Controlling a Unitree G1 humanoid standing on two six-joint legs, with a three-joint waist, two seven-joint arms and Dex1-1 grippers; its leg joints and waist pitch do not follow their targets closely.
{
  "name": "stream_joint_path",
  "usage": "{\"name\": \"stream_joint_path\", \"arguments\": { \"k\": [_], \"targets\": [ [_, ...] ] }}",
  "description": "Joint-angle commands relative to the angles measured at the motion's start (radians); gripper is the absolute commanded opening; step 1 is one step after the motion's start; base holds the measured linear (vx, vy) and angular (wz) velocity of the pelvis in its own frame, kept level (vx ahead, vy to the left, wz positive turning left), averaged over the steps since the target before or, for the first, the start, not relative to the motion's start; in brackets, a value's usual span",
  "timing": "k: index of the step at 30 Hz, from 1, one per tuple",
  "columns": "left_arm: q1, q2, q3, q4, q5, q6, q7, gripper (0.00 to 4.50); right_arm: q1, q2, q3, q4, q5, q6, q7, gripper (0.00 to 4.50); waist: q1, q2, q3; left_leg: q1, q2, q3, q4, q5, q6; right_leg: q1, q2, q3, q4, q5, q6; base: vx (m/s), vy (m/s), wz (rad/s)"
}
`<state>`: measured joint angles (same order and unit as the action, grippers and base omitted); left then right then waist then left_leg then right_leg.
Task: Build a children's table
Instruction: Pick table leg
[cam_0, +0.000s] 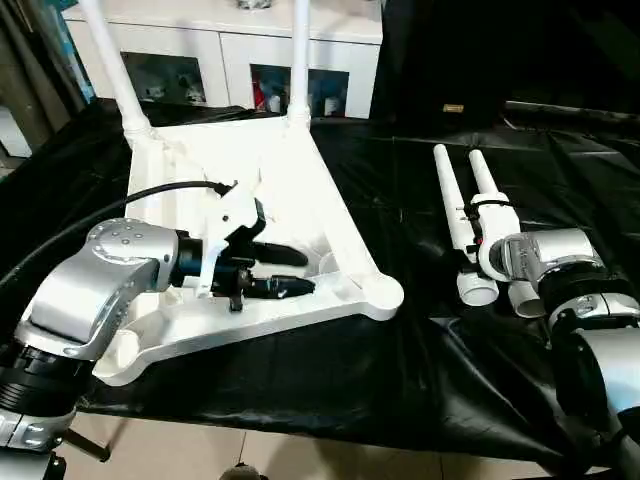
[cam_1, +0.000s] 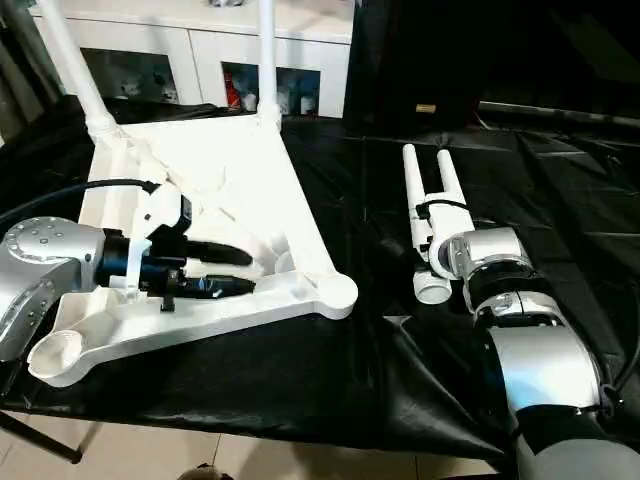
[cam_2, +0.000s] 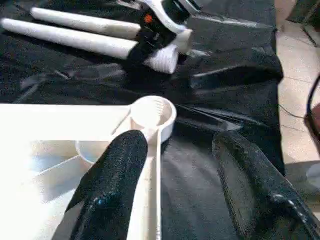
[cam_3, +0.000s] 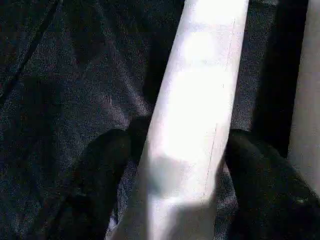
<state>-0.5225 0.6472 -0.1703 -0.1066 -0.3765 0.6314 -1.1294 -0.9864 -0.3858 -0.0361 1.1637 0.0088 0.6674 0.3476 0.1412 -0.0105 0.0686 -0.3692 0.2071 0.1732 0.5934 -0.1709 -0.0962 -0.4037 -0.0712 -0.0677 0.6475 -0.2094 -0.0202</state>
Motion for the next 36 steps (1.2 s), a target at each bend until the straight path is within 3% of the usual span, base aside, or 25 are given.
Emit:
{"name": "stream_joint_path", "arguments": {
  "k": [1,6,10,15,19,21,23,24,26,27,28,29,32,36],
  "targets": [
    [-0.026,-0.008,0.018,-0.005,-0.003,-0.012,0.017,2.90,-0.009,-0.007,-0.020,0.029,0.013,-0.002,-0.003,2.97,-0.003,0.004,-0.080,0.004,0.012,0.004,-0.054,-0.134,-0.044,0.058,-0.055,0.046,-0.065,-0.072,-0.205,0.000,0.000,0.00],
    [-0.072,-0.072,0.074,0.046,-0.006,-0.059,0.101,3.33,-0.008,-0.014,-0.067,0.046,0.042,-0.016,-0.014,2.54,-0.002,0.001,-0.081,0.005,0.012,0.003,-0.054,-0.143,-0.046,0.060,-0.055,0.046,-0.065,-0.065,-0.209,0.000,0.000,0.00],
    [-0.080,-0.087,0.091,0.052,-0.020,-0.046,0.116,3.80,0.002,-0.020,-0.068,0.049,0.044,-0.012,-0.008,2.10,-0.002,-0.001,-0.084,0.000,0.010,0.003,-0.051,-0.109,-0.037,0.063,-0.056,0.044,-0.060,-0.035,-0.209,0.000,0.000,0.00],
    [-0.095,-0.148,0.147,0.083,-0.062,-0.009,0.187,4.14,0.018,-0.030,-0.103,0.051,0.066,-0.019,-0.025,1.97,-0.002,-0.001,-0.084,0.002,0.010,0.006,-0.049,-0.115,-0.032,0.060,-0.054,0.044,-0.062,-0.036,-0.216,0.000,0.000,0.00],
    [-0.126,-0.222,0.203,0.128,-0.097,0.024,0.279,4.36,0.031,-0.022,-0.147,-0.009,0.119,-0.099,0.034,1.94,-0.001,-0.002,-0.083,0.002,0.011,0.007,-0.048,-0.139,-0.029,0.062,-0.056,0.045,-0.065,-0.050,-0.212,0.000,0.000,0.00],
    [-0.183,-0.307,0.273,0.202,-0.126,0.088,0.424,4.46,0.074,0.001,-0.179,-0.152,0.198,-0.196,0.200,1.93,0.003,-0.004,-0.086,0.000,0.011,0.008,-0.043,-0.125,-0.005,0.064,-0.054,0.046,-0.063,-0.001,-0.212,0.000,0.000,0.00],
    [-0.201,-0.330,0.296,0.227,-0.135,0.103,0.466,4.50,0.094,0.010,-0.178,-0.212,0.217,-0.224,0.260,1.93,-0.001,-0.011,-0.091,-0.009,0.009,0.001,-0.043,-0.072,0.029,0.073,-0.054,0.040,-0.055,0.050,-0.218,0.000,0.000,0.00],
    [-0.217,-0.347,0.311,0.249,-0.142,0.108,0.493,4.50,0.121,0.021,-0.172,-0.293,0.248,-0.227,0.326,1.93,0.003,-0.010,-0.093,-0.006,0.010,0.000,-0.042,-0.060,0.033,0.072,-0.056,0.039,-0.054,0.058,-0.223,0.000,0.000,0.00],
    [-0.253,-0.381,0.330,0.292,-0.153,0.116,0.534,4.50,0.192,0.051,-0.166,-0.526,0.362,-0.164,0.465,1.92,0.006,-0.010,-0.092,-0.005,0.009,0.002,-0.037,-0.042,0.071,0.071,-0.052,0.040,-0.054,0.096,-0.229,0.000,0.000,0.00],
    [-0.256,-0.384,0.331,0.295,-0.154,0.116,0.536,4.50,0.197,0.054,-0.166,-0.545,0.373,-0.157,0.475,1.91,0.010,-0.009,-0.091,-0.002,0.010,0.002,-0.038,-0.044,0.082,0.070,-0.051,0.041,-0.059,0.097,-0.225,0.000,0.000,0.00],
    [-0.274,-0.404,0.338,0.311,-0.160,0.122,0.552,4.50,0.232,0.068,-0.165,-0.654,0.441,-0.120,0.532,1.91,0.008,-0.010,-0.091,-0.006,0.011,-0.001,-0.039,-0.036,0.092,0.070,-0.054,0.039,-0.056,0.098,-0.228,0.000,0.000,0.00],
    [-0.281,-0.411,0.340,0.315,-0.162,0.125,0.558,4.50,0.243,0.072,-0.164,-0.687,0.463,-0.110,0.549,1.91,0.017,-0.006,-0.093,0.003,0.016,0.000,-0.037,-0.046,0.102,0.065,-0.057,0.040,-0.059,0.088,-0.230,0.000,0.000,0.00],
    [-0.326,-0.467,0.371,0.340,-0.208,0.162,0.589,4.50,0.293,0.092,-0.156,-0.806,0.539,-0.093,0.618,1.91,0.020,-0.005,-0.091,-0.002,0.018,-0.002,-0.038,-0.055,0.088,0.060,-0.060,0.038,-0.059,0.057,-0.256,0.000,0.000,0.00],
    [-0.367,-0.512,0.388,0.376,-0.246,0.176,0.610,4.50,0.337,0.109,-0.133,-0.906,0.576,-0.071,0.658,1.91,0.034,-0.002,-0.086,0.004,0.017,-0.003,-0.043,-0.115,0.054,0.057,-0.064,0.039,-0.073,-0.037,-0.237,0.000,0.000,0.00]
  ]
}}
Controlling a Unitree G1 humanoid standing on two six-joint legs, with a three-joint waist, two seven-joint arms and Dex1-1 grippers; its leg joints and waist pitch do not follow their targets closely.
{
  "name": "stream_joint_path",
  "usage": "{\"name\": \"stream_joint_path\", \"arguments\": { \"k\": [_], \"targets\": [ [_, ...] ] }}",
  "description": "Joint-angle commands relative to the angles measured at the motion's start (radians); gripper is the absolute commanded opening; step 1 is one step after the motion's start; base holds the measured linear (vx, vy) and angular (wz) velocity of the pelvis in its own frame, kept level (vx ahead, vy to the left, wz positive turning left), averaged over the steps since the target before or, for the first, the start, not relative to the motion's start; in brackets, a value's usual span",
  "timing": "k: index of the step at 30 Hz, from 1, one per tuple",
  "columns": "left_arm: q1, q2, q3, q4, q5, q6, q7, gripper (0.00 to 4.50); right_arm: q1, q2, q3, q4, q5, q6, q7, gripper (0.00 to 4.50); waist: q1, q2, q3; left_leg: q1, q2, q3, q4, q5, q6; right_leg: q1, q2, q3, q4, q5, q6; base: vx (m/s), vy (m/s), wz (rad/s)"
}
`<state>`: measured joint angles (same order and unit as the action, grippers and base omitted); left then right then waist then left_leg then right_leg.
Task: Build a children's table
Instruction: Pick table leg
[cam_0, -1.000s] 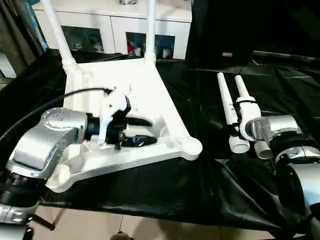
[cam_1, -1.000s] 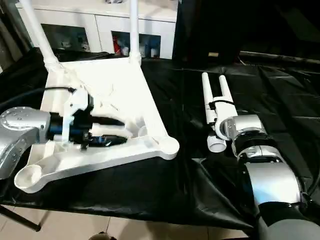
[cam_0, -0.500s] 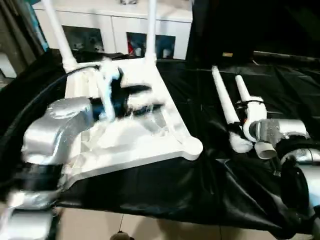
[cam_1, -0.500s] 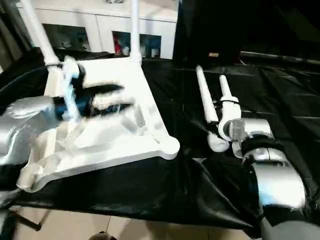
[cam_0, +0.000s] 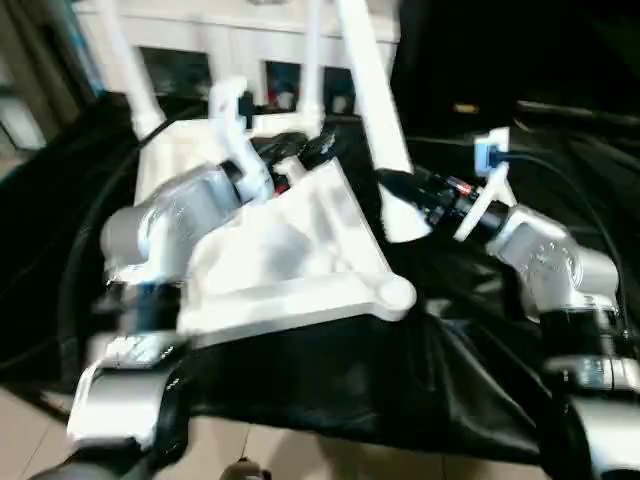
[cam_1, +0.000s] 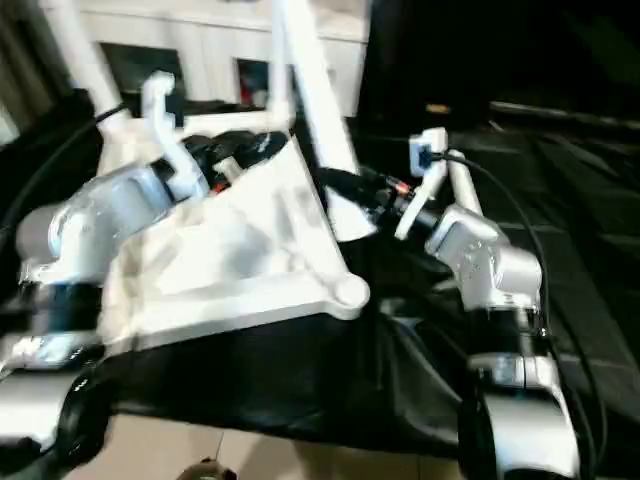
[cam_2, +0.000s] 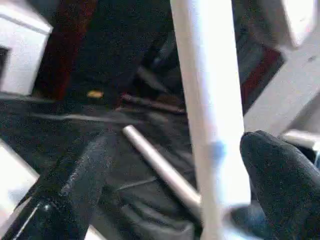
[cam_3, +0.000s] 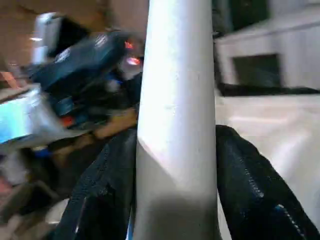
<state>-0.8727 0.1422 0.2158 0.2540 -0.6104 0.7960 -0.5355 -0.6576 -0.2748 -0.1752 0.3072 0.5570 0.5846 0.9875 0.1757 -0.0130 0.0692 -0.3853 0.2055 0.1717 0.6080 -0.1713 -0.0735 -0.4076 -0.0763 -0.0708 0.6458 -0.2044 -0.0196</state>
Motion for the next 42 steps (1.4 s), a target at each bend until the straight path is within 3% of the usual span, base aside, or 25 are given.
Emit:
{"name": "stream_joint_path", "arguments": {
  "k": [1,3,4,5,9,12,15,36,37,42],
  "targets": [
    [-0.023,-0.015,0.008,0.024,-0.015,0.005,0.023,4.50,0.017,0.001,0.014,-0.072,0.032,0.024,0.018,1.91,-0.002,-0.001,-0.086,0.016,0.018,-0.004,-0.061,-0.116,0.022,0.065,-0.061,0.042,-0.072,-0.060,-0.225,0.000,0.000,0.00],
    [-0.042,-0.046,0.056,0.030,-0.065,0.009,0.044,4.50,0.033,0.005,0.057,-0.094,-0.002,0.022,0.002,1.91,-0.003,-0.002,-0.085,0.014,0.016,-0.005,-0.062,-0.127,0.008,0.066,-0.062,0.042,-0.076,-0.085,-0.210,0.000,0.000,0.00],
    [-0.042,-0.046,0.056,0.030,-0.065,0.009,0.044,4.50,0.033,0.005,0.057,-0.094,-0.002,0.022,0.002,1.91,-0.004,-0.002,-0.085,0.014,0.015,-0.005,-0.062,-0.131,0.002,0.066,-0.064,0.041,-0.079,-0.103,-0.201,0.000,0.000,0.00],
    [-0.044,-0.051,0.069,0.017,-0.084,0.019,0.047,4.50,0.035,0.008,0.069,-0.088,-0.020,0.011,-0.013,1.91,-0.007,-0.010,-0.083,0.012,0.015,-0.005,-0.064,-0.135,-0.001,0.066,-0.065,0.041,-0.081,-0.126,-0.191,0.000,0.000,0.00],
    [-0.027,-0.048,0.077,-0.017,-0.107,0.049,0.047,4.50,0.035,0.009,0.082,-0.088,-0.033,0.005,-0.027,1.91,-0.008,-0.015,-0.083,0.013,0.016,-0.004,-0.065,-0.132,-0.005,0.063,-0.065,0.043,-0.084,-0.162,-0.168,0.000,0.000,0.00],
    [-0.016,-0.048,0.080,-0.030,-0.116,0.059,0.056,4.14,0.036,0.008,0.083,-0.099,-0.030,0.012,-0.034,1.91,-0.007,-0.012,-0.084,0.013,0.017,-0.005,-0.065,-0.110,0.001,0.061,-0.064,0.043,-0.079,-0.125,-0.171,0.000,0.000,0.00],
    [-0.007,-0.040,0.076,-0.041,-0.115,0.063,0.057,3.77,0.034,0.004,0.087,-0.099,-0.027,0.012,-0.039,1.91,-0.007,-0.017,-0.084,0.011,0.016,-0.003,-0.064,-0.090,0.009,0.062,-0.063,0.043,-0.076,-0.091,-0.174,0.000,0.000,0.00],
    [0.004,-0.031,0.086,-0.065,-0.172,0.091,0.049,2.04,0.048,-0.012,0.134,-0.138,-0.047,0.007,-0.038,1.91,-0.008,-0.012,-0.082,0.012,0.016,-0.004,-0.066,-0.113,-0.009,0.061,-0.063,0.044,-0.081,-0.117,-0.156,0.000,0.000,0.00],
    [0.000,-0.027,0.085,-0.064,-0.172,0.091,0.046,1.97,0.046,-0.012,0.135,-0.136,-0.042,0.026,-0.038,2.47,-0.008,-0.010,-0.082,0.013,0.016,-0.004,-0.066,-0.114,-0.010,0.061,-0.062,0.044,-0.080,-0.116,-0.157,0.000,0.000,0.00],
    [-0.003,0.002,0.052,-0.067,-0.141,0.077,0.013,1.83,0.038,-0.024,0.157,-0.139,-0.041,0.063,-0.033,2.94,-0.009,-0.007,-0.082,0.014,0.016,-0.006,-0.068,-0.122,-0.014,0.061,-0.062,0.045,-0.081,-0.122,-0.153,0.000,0.000,0.00]
  ]
}}
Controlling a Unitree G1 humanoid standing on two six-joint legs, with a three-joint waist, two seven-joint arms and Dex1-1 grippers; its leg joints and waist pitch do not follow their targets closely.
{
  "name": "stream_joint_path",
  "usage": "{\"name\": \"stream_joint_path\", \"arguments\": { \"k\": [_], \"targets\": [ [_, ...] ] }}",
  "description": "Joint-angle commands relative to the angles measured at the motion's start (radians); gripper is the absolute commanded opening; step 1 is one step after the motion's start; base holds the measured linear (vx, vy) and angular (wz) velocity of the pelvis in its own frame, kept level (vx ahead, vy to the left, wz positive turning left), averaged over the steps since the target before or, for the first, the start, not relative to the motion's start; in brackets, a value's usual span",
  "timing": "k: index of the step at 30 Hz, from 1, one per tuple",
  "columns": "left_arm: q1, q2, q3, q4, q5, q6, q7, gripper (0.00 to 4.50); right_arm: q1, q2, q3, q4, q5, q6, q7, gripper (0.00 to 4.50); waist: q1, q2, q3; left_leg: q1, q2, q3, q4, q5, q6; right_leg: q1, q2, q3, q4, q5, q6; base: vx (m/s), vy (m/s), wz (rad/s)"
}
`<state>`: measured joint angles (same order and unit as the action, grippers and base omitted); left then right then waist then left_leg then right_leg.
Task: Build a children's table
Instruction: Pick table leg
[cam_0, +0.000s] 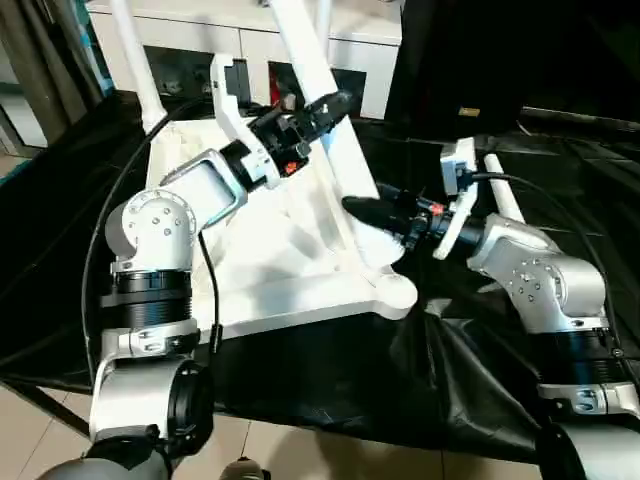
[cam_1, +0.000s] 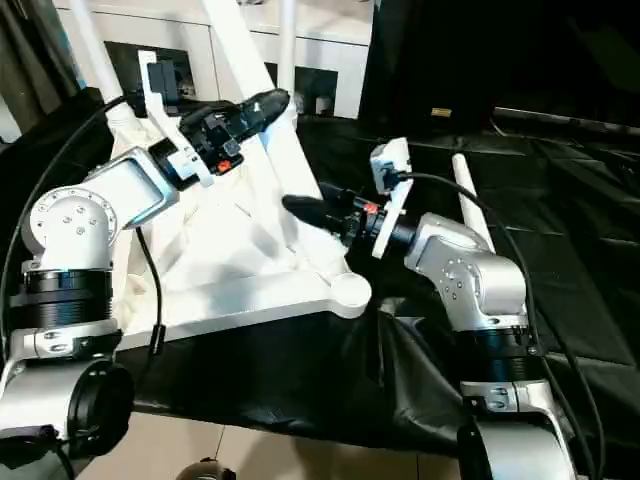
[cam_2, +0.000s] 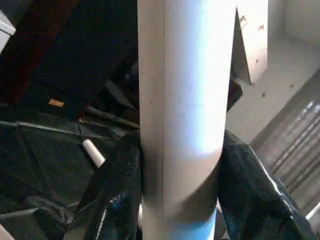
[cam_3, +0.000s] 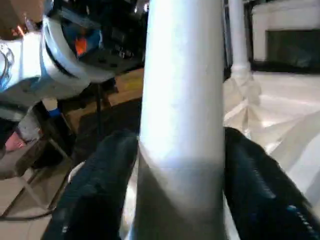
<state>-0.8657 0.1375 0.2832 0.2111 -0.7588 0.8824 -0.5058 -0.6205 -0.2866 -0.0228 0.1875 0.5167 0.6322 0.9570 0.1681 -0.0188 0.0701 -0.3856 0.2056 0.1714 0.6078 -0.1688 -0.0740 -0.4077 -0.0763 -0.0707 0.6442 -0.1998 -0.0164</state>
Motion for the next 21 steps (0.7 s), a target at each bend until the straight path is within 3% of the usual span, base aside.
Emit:
{"name": "stream_joint_path", "arguments": {
  "k": [1,6,12,21],
  "targets": [
    [-0.005,0.022,-0.041,-0.036,0.018,-0.010,-0.046,1.83,-0.001,-0.021,0.019,-0.026,-0.006,0.020,0.008,3.03,-0.002,-0.002,-0.083,0.014,0.017,-0.005,-0.068,-0.127,-0.015,0.060,-0.062,0.045,-0.080,-0.127,-0.155,0.000,0.000,0.00],
    [0.003,0.082,-0.143,-0.085,0.049,-0.001,-0.147,1.82,-0.019,-0.063,0.072,-0.032,-0.044,0.052,0.026,3.19,-0.002,-0.003,-0.082,0.016,0.018,-0.004,-0.070,-0.121,-0.025,0.060,-0.062,0.045,-0.078,-0.119,-0.154,0.000,0.000,0.00],
    [0.007,0.157,-0.254,-0.104,0.111,-0.038,-0.249,1.82,-0.038,-0.108,0.113,-0.039,-0.029,0.122,0.075,3.19,-0.003,-0.004,-0.081,0.016,0.018,-0.004,-0.070,-0.122,-0.027,0.061,-0.062,0.047,-0.078,-0.130,-0.148,0.000,0.000,0.00],
    [0.023,0.175,-0.288,-0.137,0.098,-0.036,-0.311,1.82,-0.039,-0.126,0.145,-0.048,-0.021,0.165,0.109,3.19,-0.002,-0.005,-0.083,0.014,0.018,-0.003,-0.067,-0.115,-0.028,0.062,-0.063,0.046,-0.073,-0.108,-0.170,0.000,0.000,0.00]
  ]
}}
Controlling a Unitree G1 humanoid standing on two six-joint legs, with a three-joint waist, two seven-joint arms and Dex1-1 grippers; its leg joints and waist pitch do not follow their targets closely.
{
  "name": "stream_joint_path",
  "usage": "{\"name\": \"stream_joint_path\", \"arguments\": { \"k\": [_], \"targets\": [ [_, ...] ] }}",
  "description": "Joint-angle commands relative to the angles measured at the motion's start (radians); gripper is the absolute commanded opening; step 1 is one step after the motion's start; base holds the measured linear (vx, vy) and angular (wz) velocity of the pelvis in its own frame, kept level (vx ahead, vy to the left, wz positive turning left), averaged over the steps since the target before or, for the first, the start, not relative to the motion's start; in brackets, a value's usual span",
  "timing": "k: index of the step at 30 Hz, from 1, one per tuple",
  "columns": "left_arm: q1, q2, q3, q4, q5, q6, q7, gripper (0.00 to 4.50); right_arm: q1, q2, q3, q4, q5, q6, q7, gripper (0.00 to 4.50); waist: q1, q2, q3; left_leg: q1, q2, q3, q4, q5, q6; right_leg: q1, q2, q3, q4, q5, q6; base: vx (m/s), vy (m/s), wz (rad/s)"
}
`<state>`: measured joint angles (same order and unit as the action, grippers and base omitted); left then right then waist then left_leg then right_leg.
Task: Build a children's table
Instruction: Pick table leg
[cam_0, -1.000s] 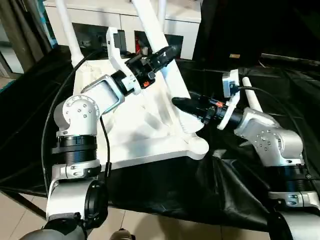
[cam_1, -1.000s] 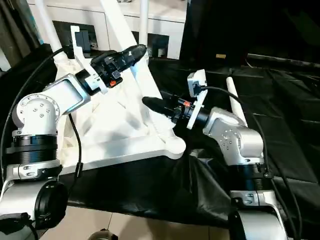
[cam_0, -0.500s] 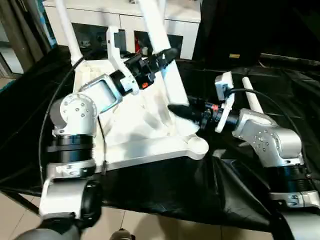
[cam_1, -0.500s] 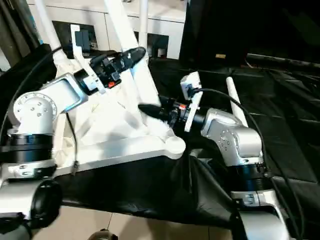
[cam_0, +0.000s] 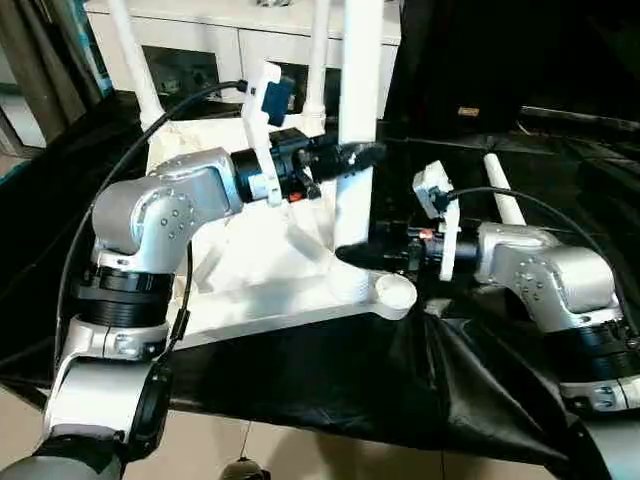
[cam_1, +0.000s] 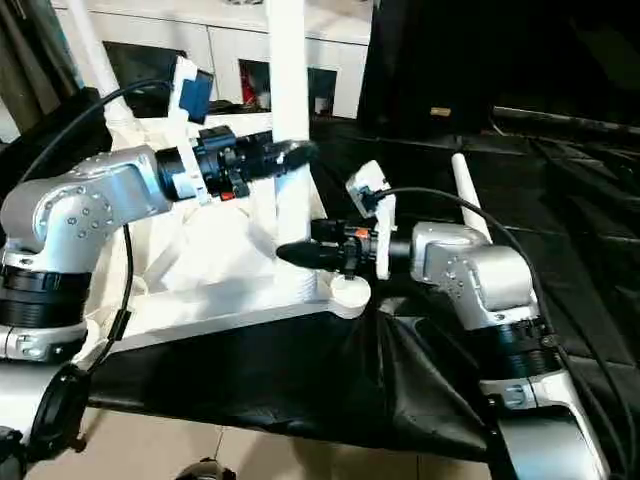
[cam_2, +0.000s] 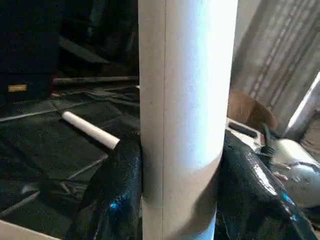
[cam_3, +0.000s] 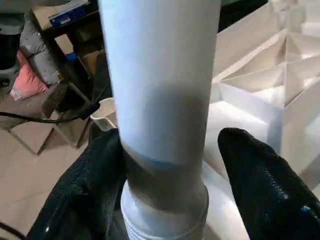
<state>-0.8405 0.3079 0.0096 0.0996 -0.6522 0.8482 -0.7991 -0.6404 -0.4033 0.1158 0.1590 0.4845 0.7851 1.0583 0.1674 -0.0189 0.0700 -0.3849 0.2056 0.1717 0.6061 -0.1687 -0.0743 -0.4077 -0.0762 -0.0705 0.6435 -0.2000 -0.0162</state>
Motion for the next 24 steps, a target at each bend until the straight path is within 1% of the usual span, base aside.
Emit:
{"name": "stream_joint_path", "arguments": {
  "k": [1,2,5,6,8,12,14,15,19,21,24],
  "targets": [
    [-0.002,0.004,-0.014,-0.026,-0.009,-0.002,-0.019,1.82,-0.019,-0.009,0.007,-0.019,0.011,0.013,0.007,3.19,-0.002,-0.004,-0.083,0.013,0.018,-0.003,-0.065,-0.115,-0.028,0.061,-0.063,0.046,-0.073,-0.112,-0.169,0.000,0.000,0.00],
    [-0.004,0.002,-0.014,-0.026,-0.012,-0.003,-0.023,1.82,-0.021,-0.007,0.010,-0.016,0.009,0.013,0.008,3.19,-0.001,-0.006,-0.083,0.015,0.018,-0.002,-0.066,-0.120,-0.029,0.061,-0.063,0.046,-0.074,-0.119,-0.168,0.000,0.000,0.00],
    [-0.005,-0.004,-0.012,-0.029,-0.024,0.001,-0.033,1.82,-0.024,-0.003,0.014,-0.009,0.004,0.011,0.011,3.19,-0.001,-0.005,-0.083,0.014,0.018,-0.003,-0.065,-0.122,-0.030,0.061,-0.063,0.046,-0.074,-0.124,-0.167,0.000,0.000,0.00],
    [-0.005,-0.005,-0.011,-0.030,-0.026,0.003,-0.033,1.82,-0.025,-0.002,0.015,-0.007,0.003,0.010,0.011,3.19,-0.001,-0.007,-0.083,0.013,0.018,-0.003,-0.065,-0.121,-0.030,0.061,-0.063,0.046,-0.074,-0.123,-0.166,0.000,0.000,0.00],
    [-0.004,-0.014,-0.004,-0.037,-0.041,0.010,-0.040,1.82,-0.029,0.002,0.019,0.003,-0.004,0.002,0.009,3.19,0.000,-0.006,-0.084,0.013,0.018,-0.003,-0.064,-0.112,-0.028,0.061,-0.063,0.046,-0.071,-0.109,-0.170,0.000,0.000,0.00],
    [-0.004,-0.008,-0.008,-0.040,-0.035,0.010,-0.045,1.82,-0.032,0.004,0.023,0.006,-0.005,0.000,0.009,3.19,-0.001,-0.006,-0.084,0.013,0.018,-0.003,-0.064,-0.111,-0.028,0.062,-0.063,0.046,-0.070,-0.104,-0.174,0.000,0.000,0.00],
    [-0.004,-0.007,-0.008,-0.039,-0.035,0.009,-0.047,1.82,-0.032,0.004,0.024,0.007,-0.005,-0.002,0.009,3.19,0.000,-0.005,-0.083,0.013,0.017,-0.002,-0.064,-0.115,-0.028,0.061,-0.063,0.046,-0.072,-0.113,-0.170,0.000,0.000,0.00],
    [-0.005,-0.011,0.000,-0.042,-0.048,0.017,-0.048,1.82,-0.031,0.002,0.026,0.007,-0.006,-0.003,0.010,3.19,-0.001,-0.006,-0.083,0.013,0.017,-0.002,-0.065,-0.116,-0.028,0.061,-0.063,0.046,-0.072,-0.115,-0.169,0.000,0.000,0.00],
    [-0.003,-0.004,-0.009,-0.042,-0.041,0.013,-0.062,1.82,-0.031,0.005,0.027,0.010,-0.008,-0.003,0.011,3.19,0.000,-0.004,-0.084,0.014,0.017,-0.003,-0.064,-0.112,-0.030,0.061,-0.062,0.046,-0.071,-0.106,-0.169,0.000,0.000,0.00],
    [-0.001,-0.002,-0.015,-0.042,-0.037,0.012,-0.063,1.82,-0.029,0.005,0.025,0.009,-0.007,-0.002,0.012,2.89,0.000,-0.004,-0.085,0.014,0.017,-0.003,-0.064,-0.112,-0.030,0.062,-0.062,0.046,-0.070,-0.102,-0.170,0.000,0.000,0.00],
    [-0.003,-0.001,-0.014,-0.041,-0.043,0.013,-0.065,1.82,-0.031,0.005,0.025,0.012,-0.006,-0.001,0.014,2.70,0.000,-0.003,-0.085,0.014,0.017,-0.003,-0.063,-0.115,-0.030,0.062,-0.062,0.046,-0.070,-0.099,-0.171,0.000,0.000,0.00]
  ]
}}
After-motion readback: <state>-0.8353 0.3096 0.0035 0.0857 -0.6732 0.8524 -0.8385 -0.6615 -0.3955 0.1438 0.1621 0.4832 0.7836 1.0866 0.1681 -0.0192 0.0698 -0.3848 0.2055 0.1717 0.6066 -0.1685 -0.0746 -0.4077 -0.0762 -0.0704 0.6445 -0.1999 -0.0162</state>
